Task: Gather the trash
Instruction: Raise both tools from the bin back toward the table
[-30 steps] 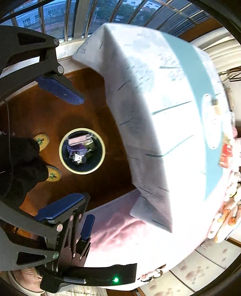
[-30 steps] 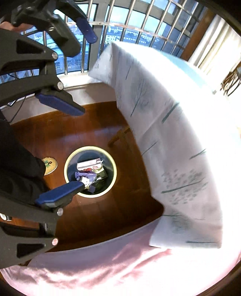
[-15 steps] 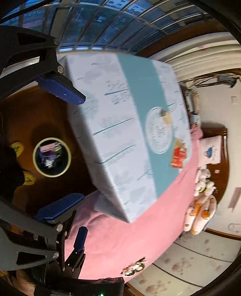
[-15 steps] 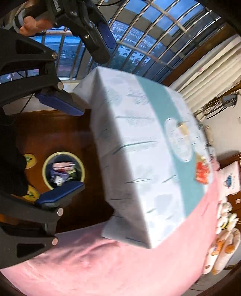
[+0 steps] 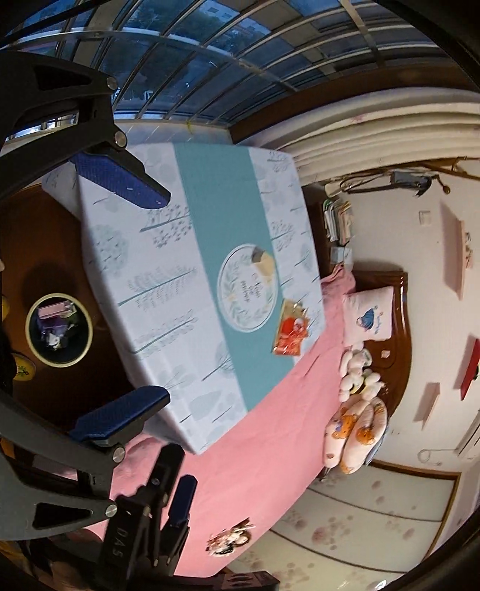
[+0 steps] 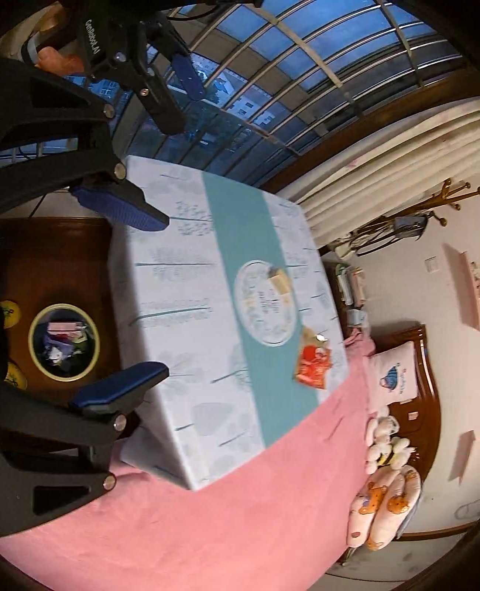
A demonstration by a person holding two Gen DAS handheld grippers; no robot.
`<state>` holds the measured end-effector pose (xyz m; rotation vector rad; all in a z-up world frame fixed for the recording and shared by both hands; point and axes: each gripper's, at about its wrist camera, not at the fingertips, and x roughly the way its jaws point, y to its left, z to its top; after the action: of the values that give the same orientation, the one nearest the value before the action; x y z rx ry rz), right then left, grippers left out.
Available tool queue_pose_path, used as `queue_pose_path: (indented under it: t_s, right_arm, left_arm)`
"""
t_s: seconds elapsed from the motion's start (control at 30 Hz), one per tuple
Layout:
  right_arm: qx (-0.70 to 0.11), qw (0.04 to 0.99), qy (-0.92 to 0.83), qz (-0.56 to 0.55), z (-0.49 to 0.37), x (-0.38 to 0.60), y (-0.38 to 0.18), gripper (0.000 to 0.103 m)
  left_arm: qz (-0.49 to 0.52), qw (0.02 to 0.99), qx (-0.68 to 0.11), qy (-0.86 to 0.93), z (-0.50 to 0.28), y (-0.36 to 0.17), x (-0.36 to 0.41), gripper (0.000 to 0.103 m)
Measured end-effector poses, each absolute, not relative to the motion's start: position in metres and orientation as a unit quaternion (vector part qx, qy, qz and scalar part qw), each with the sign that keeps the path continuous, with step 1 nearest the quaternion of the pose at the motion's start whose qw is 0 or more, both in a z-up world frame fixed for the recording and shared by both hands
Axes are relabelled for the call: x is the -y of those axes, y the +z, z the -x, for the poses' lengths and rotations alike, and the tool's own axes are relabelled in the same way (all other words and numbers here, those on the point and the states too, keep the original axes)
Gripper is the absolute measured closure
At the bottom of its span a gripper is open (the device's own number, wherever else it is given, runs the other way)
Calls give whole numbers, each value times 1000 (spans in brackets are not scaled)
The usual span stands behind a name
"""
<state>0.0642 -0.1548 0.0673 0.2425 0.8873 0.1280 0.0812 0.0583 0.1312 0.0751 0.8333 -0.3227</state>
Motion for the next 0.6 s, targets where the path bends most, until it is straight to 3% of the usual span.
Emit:
queue_pose_path:
  t_s: [0.2,0.6]
  right_arm:
    - [-416,900,69,-114,-92,158,79,29]
    - [-422,892,114,-112,-207,202,56,29]
  left_arm:
    - [-42,913,-389,-119,-104,135,-64,7]
    - [-10,894,-442,-74,-211,97,-20,7]
